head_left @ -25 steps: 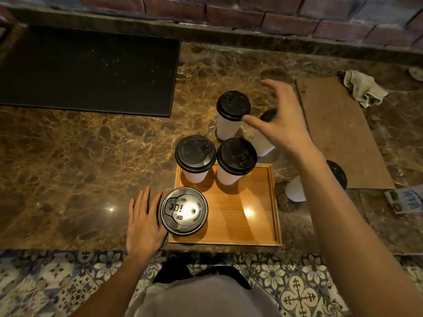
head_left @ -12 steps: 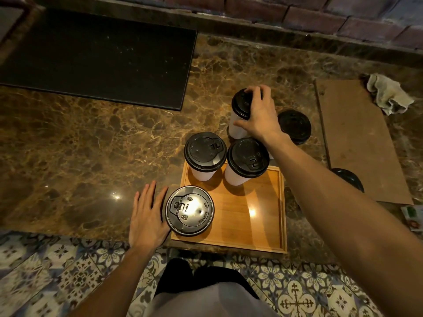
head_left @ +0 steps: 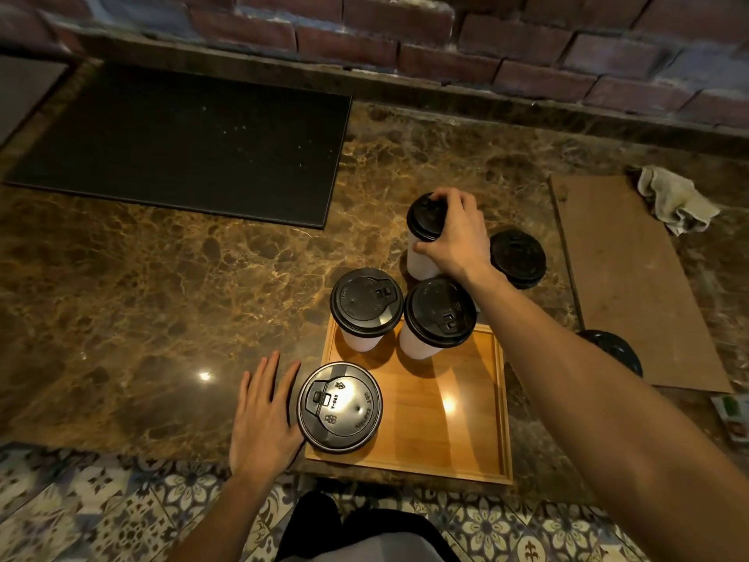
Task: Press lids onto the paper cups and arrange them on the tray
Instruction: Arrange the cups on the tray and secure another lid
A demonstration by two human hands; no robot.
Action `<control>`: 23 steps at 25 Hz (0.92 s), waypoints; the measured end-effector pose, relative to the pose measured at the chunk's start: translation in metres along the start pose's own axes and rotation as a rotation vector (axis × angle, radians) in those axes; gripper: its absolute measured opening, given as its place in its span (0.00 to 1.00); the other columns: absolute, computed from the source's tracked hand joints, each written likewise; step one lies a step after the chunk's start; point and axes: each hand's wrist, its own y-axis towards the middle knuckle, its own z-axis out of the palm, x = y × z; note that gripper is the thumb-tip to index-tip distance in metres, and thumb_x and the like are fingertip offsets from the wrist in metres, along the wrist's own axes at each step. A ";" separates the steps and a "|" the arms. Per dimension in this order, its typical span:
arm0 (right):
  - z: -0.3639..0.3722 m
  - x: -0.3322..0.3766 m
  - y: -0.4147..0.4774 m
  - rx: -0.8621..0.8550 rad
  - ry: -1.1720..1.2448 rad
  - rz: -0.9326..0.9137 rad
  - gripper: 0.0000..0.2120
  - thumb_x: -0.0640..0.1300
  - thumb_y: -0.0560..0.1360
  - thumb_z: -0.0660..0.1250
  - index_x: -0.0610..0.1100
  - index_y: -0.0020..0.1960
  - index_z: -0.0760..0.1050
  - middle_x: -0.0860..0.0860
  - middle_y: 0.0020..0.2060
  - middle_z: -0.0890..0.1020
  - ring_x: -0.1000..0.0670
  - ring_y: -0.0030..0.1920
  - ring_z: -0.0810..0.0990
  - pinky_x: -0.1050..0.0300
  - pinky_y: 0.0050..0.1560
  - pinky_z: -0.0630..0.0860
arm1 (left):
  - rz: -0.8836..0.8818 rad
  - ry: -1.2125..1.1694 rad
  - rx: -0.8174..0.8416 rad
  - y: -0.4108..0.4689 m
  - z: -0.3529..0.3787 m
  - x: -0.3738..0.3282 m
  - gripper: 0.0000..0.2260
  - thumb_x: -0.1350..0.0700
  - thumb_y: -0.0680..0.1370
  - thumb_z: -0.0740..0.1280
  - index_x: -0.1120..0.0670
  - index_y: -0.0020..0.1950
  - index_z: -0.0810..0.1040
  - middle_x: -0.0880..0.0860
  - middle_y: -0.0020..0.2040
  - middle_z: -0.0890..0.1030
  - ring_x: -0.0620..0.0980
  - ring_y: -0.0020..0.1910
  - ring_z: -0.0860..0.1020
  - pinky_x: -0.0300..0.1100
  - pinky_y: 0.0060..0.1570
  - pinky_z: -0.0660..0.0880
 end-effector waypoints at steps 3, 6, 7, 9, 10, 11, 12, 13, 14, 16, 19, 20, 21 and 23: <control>-0.013 0.005 -0.003 -0.038 0.094 -0.024 0.37 0.45 0.65 0.79 0.48 0.68 0.65 0.46 0.69 0.67 0.42 0.67 0.69 0.44 0.63 0.73 | 0.002 0.005 -0.013 -0.001 -0.001 0.000 0.36 0.37 0.70 0.53 0.57 0.73 0.66 0.62 0.74 0.63 0.58 0.74 0.60 0.51 0.72 0.48; -0.036 0.016 -0.009 -0.089 0.145 -0.103 0.38 0.46 0.65 0.80 0.46 0.69 0.66 0.47 0.68 0.68 0.45 0.67 0.70 0.48 0.65 0.71 | 0.010 -0.013 -0.042 -0.001 0.000 0.000 0.34 0.40 0.71 0.54 0.58 0.72 0.68 0.62 0.73 0.64 0.58 0.73 0.61 0.51 0.72 0.48; -0.047 0.022 -0.011 -0.107 0.157 -0.129 0.37 0.47 0.65 0.79 0.46 0.69 0.66 0.47 0.67 0.68 0.45 0.67 0.70 0.49 0.66 0.71 | 0.013 -0.017 -0.056 -0.001 0.001 0.000 0.34 0.40 0.71 0.53 0.57 0.72 0.67 0.62 0.73 0.64 0.58 0.73 0.61 0.51 0.71 0.48; -0.072 0.036 -0.017 -0.148 0.184 -0.181 0.37 0.49 0.65 0.79 0.46 0.69 0.68 0.47 0.67 0.70 0.47 0.67 0.70 0.52 0.66 0.71 | 0.004 -0.020 -0.083 -0.002 0.003 0.000 0.33 0.41 0.72 0.51 0.56 0.73 0.65 0.61 0.74 0.62 0.56 0.74 0.58 0.51 0.72 0.48; -0.087 0.044 -0.021 -0.172 0.203 -0.211 0.36 0.50 0.66 0.79 0.46 0.69 0.69 0.47 0.66 0.71 0.49 0.66 0.70 0.53 0.66 0.71 | -0.002 -0.020 -0.092 -0.002 0.004 0.000 0.33 0.41 0.72 0.50 0.55 0.74 0.64 0.60 0.75 0.61 0.55 0.75 0.57 0.51 0.73 0.47; -0.102 0.052 -0.026 -0.197 0.228 -0.244 0.35 0.51 0.66 0.78 0.46 0.69 0.69 0.48 0.66 0.72 0.50 0.66 0.71 0.55 0.66 0.71 | -0.009 -0.024 -0.094 -0.002 0.005 0.000 0.34 0.41 0.72 0.48 0.54 0.75 0.63 0.59 0.76 0.59 0.54 0.76 0.55 0.51 0.74 0.47; -0.117 0.060 -0.033 -0.226 0.253 -0.277 0.34 0.51 0.67 0.78 0.46 0.69 0.70 0.48 0.66 0.73 0.51 0.66 0.71 0.57 0.66 0.70 | -0.016 -0.031 -0.091 -0.002 0.005 0.000 0.34 0.40 0.71 0.46 0.53 0.75 0.61 0.58 0.77 0.58 0.54 0.76 0.53 0.51 0.74 0.46; -0.133 0.067 -0.040 -0.254 0.271 -0.306 0.34 0.52 0.67 0.78 0.47 0.69 0.70 0.49 0.66 0.73 0.52 0.66 0.71 0.59 0.67 0.70 | -0.022 -0.035 -0.092 -0.003 0.005 0.000 0.35 0.40 0.71 0.45 0.52 0.76 0.60 0.57 0.77 0.56 0.53 0.76 0.52 0.50 0.74 0.45; -0.150 0.075 -0.049 -0.280 0.279 -0.331 0.34 0.52 0.67 0.78 0.47 0.69 0.70 0.49 0.66 0.74 0.53 0.66 0.72 0.60 0.67 0.70 | -0.026 -0.045 -0.092 -0.003 0.004 -0.001 0.35 0.40 0.71 0.43 0.52 0.76 0.60 0.56 0.77 0.56 0.53 0.77 0.51 0.50 0.74 0.44; -0.180 0.090 -0.067 -0.305 0.295 -0.357 0.36 0.54 0.67 0.78 0.46 0.70 0.69 0.51 0.66 0.74 0.54 0.67 0.72 0.61 0.68 0.70 | -0.030 -0.067 -0.093 -0.004 0.002 -0.001 0.36 0.39 0.71 0.41 0.52 0.76 0.59 0.55 0.77 0.55 0.53 0.77 0.51 0.49 0.75 0.44; -0.222 0.109 -0.099 -0.316 0.337 -0.354 0.40 0.55 0.66 0.78 0.48 0.72 0.65 0.54 0.67 0.74 0.58 0.67 0.72 0.63 0.68 0.70 | -0.028 -0.060 -0.088 -0.004 0.000 -0.002 0.39 0.38 0.69 0.38 0.52 0.77 0.57 0.55 0.78 0.52 0.53 0.77 0.49 0.49 0.74 0.44; -0.234 0.114 -0.111 -0.316 0.338 -0.354 0.40 0.55 0.66 0.78 0.49 0.72 0.64 0.56 0.65 0.74 0.61 0.65 0.73 0.65 0.67 0.70 | -0.035 -0.067 -0.076 -0.003 -0.001 -0.002 0.40 0.37 0.68 0.36 0.52 0.77 0.55 0.55 0.78 0.51 0.53 0.77 0.48 0.49 0.74 0.43; -0.244 0.118 -0.123 -0.310 0.331 -0.361 0.39 0.56 0.65 0.78 0.50 0.71 0.65 0.59 0.63 0.74 0.63 0.64 0.73 0.68 0.65 0.70 | -0.045 -0.067 -0.060 -0.003 -0.001 -0.002 0.41 0.37 0.67 0.35 0.51 0.77 0.54 0.54 0.78 0.50 0.53 0.77 0.48 0.49 0.74 0.43; -0.260 0.123 -0.148 -0.285 0.304 -0.382 0.36 0.57 0.65 0.77 0.51 0.69 0.69 0.63 0.60 0.75 0.67 0.61 0.73 0.73 0.60 0.70 | -0.055 -0.022 -0.025 -0.003 -0.001 -0.001 0.42 0.37 0.65 0.32 0.51 0.78 0.50 0.53 0.79 0.47 0.52 0.77 0.45 0.48 0.74 0.41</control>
